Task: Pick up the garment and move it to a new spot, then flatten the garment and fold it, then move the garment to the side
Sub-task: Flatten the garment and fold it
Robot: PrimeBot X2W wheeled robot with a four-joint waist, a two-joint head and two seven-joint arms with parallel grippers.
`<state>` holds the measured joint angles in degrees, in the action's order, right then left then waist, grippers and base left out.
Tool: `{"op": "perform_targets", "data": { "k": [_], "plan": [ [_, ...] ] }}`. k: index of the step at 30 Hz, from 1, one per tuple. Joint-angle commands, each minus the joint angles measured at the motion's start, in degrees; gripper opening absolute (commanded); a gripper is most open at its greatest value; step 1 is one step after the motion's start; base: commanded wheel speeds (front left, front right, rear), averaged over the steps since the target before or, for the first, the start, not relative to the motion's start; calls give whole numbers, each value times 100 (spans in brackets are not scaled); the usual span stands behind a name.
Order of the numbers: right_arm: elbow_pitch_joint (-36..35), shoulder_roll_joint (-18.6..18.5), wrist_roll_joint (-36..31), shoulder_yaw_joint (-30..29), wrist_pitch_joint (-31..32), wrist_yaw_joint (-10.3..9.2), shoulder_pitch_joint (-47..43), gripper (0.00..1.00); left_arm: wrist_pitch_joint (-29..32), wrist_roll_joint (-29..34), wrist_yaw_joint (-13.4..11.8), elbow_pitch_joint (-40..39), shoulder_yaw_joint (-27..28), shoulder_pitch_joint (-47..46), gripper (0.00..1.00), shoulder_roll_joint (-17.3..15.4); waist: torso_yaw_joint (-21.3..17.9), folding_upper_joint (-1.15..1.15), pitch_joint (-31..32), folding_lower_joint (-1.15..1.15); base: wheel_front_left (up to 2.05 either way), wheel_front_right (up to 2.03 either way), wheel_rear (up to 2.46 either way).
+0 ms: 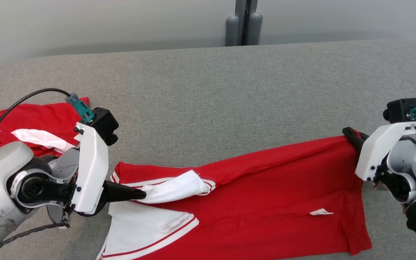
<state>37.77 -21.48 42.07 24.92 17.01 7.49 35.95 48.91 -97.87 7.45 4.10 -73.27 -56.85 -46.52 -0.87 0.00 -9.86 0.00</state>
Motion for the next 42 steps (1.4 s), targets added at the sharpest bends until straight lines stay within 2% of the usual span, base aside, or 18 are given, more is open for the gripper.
{"op": "perform_targets", "data": {
  "k": [1,7,16,25,34,35,36,37,42],
  "plan": [
    [-19,-50,57,69,15,1,-56,0,43,-41,4,-9,4,66,0,-19,5,0,24,0,0,0,0],
    [-330,-274,345,324,419,1,-304,0,149,-10,2,-48,3,223,0,-48,0,0,102,0,0,0,0],
    [-805,-561,644,346,1245,1,-572,0,231,42,-35,-42,-2,401,0,-54,-48,0,174,0,0,0,0],
    [-1200,-585,572,183,1783,1,-899,0,339,87,-68,66,-5,524,0,-30,-69,0,200,0,0,0,0],
    [-1317,-474,371,-26,2020,1,-1065,0,460,245,-83,209,-4,636,1,67,-74,0,194,0,0,0,0],
    [-1318,-457,342,-51,2035,1,-1075,29,455,283,-83,240,-5,648,31,81,-75,0,200,0,0,0,0],
    [-1318,-457,342,-51,2035,1,-1075,29,455,283,-83,240,-5,648,31,81,-75,0,200,0,0,0,0],
    [-1320,-439,312,-81,2048,1,-1085,100,448,319,-82,266,-5,664,100,95,-76,0,208,0,0,0,0],
    [-1377,-365,185,-198,2091,1,-1163,100,493,455,-75,368,-9,762,100,139,-80,0,274,0,0,0,0]
  ]
}}
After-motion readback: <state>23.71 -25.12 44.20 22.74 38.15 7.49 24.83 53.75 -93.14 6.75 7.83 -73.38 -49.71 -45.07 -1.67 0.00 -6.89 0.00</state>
